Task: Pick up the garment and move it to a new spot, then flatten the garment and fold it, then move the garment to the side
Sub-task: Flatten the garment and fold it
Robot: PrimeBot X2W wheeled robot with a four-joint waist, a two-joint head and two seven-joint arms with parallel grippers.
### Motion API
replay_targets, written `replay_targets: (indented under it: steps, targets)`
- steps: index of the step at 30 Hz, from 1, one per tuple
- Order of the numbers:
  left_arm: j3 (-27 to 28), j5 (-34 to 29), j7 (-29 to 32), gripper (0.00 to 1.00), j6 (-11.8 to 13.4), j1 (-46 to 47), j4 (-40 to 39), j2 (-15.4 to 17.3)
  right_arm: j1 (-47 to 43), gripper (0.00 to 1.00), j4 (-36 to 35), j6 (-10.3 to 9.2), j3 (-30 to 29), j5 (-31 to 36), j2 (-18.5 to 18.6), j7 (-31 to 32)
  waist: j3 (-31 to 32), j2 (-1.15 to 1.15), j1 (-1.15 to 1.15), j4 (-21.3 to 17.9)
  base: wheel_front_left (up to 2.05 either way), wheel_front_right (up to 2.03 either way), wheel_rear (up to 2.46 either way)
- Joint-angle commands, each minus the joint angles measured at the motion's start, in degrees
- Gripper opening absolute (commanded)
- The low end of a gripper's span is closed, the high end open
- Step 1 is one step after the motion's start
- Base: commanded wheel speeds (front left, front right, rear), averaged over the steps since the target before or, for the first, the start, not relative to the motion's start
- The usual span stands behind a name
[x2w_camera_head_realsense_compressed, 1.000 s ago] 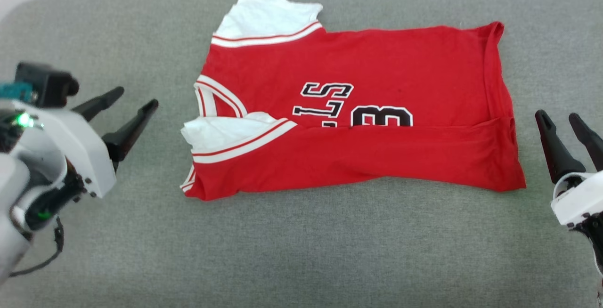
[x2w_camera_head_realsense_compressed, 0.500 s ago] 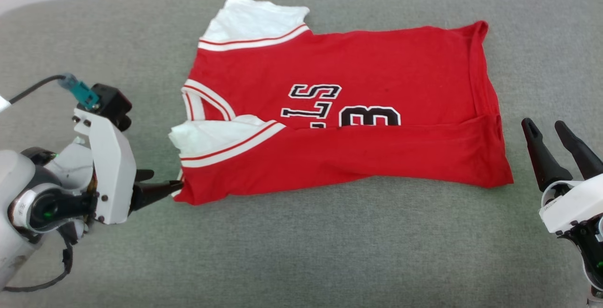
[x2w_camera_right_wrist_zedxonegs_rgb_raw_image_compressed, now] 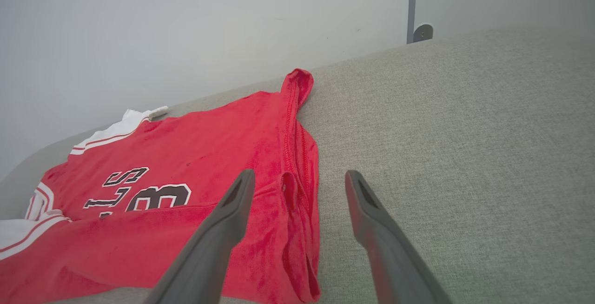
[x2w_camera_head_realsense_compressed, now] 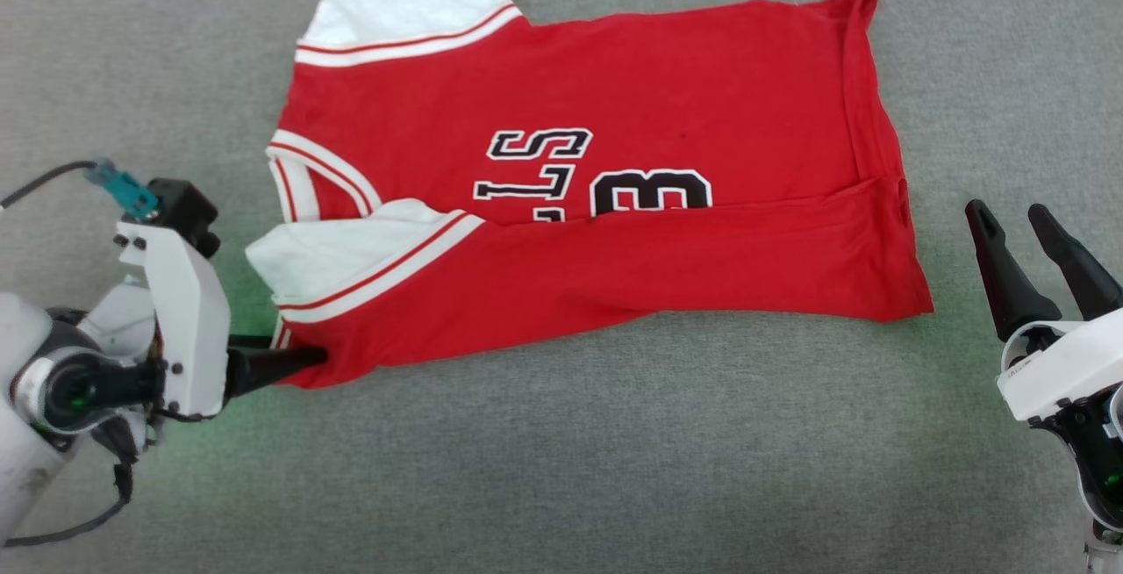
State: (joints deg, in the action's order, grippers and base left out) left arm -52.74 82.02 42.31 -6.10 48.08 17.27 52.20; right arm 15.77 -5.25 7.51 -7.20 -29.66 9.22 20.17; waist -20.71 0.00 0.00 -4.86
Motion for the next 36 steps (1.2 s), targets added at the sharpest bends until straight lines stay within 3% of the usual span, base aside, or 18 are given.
replay_targets:
  steps: [1,4,5,6,7,8,15,21,26,30,36]
  targets:
    - [-0.68,0.44,0.4,1.0,-0.29,-0.98,1.32,-0.71,0.27,1.0,-0.3,-0.05,0.02,0.41,-0.18,0.04,-1.02,0.0,0.0,-1.0,0.0,0.0,0.0]
    - [-0.72,1.6,0.74,0.97,-0.7,-1.35,1.99,-1.47,0.37,1.0,-0.28,-0.05,-0.01,0.56,-0.23,0.36,-1.29,0.0,0.0,-1.21,0.0,0.0,0.0]
    - [-0.65,2.15,0.87,0.53,-0.8,-1.41,2.07,-1.77,0.34,1.0,-0.27,-0.04,0.1,0.57,-0.2,0.56,-1.33,0.0,0.0,-1.2,0.0,0.0,0.0]
    - [-0.52,2.85,0.99,0.37,-0.97,-1.52,2.07,-2.21,0.35,1.0,-0.31,-0.04,0.29,0.6,-0.09,0.92,-1.36,0.0,0.0,-1.16,0.0,0.0,0.0]
    - [-0.42,3.1,0.98,0.08,-1.12,-1.51,1.94,-2.54,0.44,1.0,-0.38,-0.04,0.48,0.63,0.1,1.19,-1.41,0.0,0.0,-1.09,0.0,0.0,0.0]
    - [-0.43,3.42,0.99,0.0,-1.24,-1.51,1.9,-2.73,0.61,1.0,-0.47,-0.04,0.74,0.68,0.31,1.56,-1.42,0.0,0.0,-1.02,0.0,0.0,0.0]
    - [-0.72,2.82,0.32,0.0,-1.43,-1.19,1.01,-2.8,1.85,1.0,-0.83,-0.05,3.96,2.03,3.52,7.84,-1.17,0.0,0.0,-0.2,0.0,0.0,0.0]
    - [-0.82,2.42,-0.96,0.0,-1.46,-0.57,-0.46,-3.03,4.57,1.0,-1.08,-0.05,10.38,3.55,9.8,21.43,-0.98,0.0,0.0,0.7,0.0,0.0,0.0]
    - [-0.93,2.14,-1.71,0.0,-1.47,0.08,-1.24,-3.23,7.66,1.0,-0.49,-0.05,12.25,5.48,13.42,32.6,-1.41,0.0,0.0,1.22,0.0,0.0,0.0]
    - [-1.07,1.87,-2.51,0.0,-1.42,0.74,-2.02,-3.5,10.81,1.0,0.92,-0.05,11.66,6.83,12.82,39.74,-2.42,0.0,0.0,1.85,0.0,0.0,0.0]
    - [-1.19,1.86,-3.99,0.0,-1.3,1.65,-2.71,-3.73,11.48,1.0,4.2,-0.05,11.83,7.5,11.61,42.88,-3.91,0.0,0.0,2.54,0.0,0.0,0.0]
